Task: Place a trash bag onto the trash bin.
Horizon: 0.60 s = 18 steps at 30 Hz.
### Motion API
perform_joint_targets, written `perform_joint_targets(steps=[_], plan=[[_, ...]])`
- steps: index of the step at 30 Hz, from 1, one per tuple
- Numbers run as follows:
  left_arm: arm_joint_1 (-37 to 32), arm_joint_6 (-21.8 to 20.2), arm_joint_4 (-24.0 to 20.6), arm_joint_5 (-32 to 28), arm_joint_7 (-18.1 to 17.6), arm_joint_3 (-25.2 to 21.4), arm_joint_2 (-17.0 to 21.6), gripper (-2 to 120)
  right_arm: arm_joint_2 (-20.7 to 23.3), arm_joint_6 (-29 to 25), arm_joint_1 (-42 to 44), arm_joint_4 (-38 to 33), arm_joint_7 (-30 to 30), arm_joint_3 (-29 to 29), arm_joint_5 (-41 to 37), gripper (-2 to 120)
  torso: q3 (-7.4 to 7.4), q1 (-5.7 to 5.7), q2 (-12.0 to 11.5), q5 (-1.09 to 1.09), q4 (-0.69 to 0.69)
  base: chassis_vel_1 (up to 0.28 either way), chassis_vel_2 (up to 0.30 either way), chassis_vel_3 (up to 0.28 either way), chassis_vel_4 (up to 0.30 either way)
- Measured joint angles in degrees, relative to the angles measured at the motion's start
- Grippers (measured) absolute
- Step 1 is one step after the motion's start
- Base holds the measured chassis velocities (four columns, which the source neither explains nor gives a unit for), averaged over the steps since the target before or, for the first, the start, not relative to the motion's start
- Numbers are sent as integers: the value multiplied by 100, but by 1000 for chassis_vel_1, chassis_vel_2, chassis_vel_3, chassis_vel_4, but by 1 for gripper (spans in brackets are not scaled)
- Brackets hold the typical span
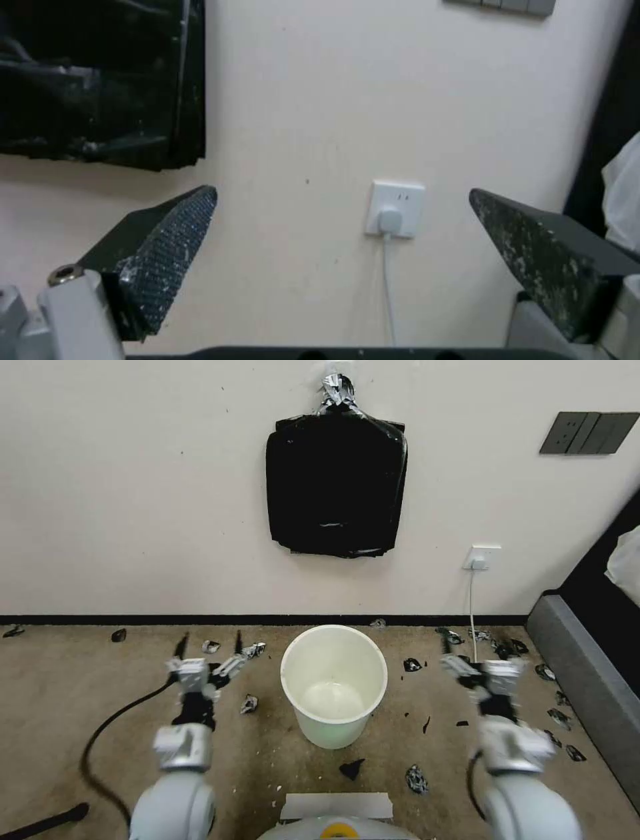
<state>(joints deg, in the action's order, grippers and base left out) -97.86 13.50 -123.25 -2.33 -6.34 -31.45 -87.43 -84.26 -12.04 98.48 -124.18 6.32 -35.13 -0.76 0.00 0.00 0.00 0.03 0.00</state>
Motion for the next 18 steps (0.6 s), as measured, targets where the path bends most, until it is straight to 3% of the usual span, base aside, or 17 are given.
perform_joint_targets(steps=[12,18], plan=[[-86,17,-86,-95,159,113,184,100,-37,-24,104,33,-20,149,-34,100,0,0,0,-2,0,0,0,0,0],[-231,-31,-166,-431,464,184,632,100,261,6,-18,152,-234,366,-799,100,0,0,0,-3,0,0,0,0,0]])
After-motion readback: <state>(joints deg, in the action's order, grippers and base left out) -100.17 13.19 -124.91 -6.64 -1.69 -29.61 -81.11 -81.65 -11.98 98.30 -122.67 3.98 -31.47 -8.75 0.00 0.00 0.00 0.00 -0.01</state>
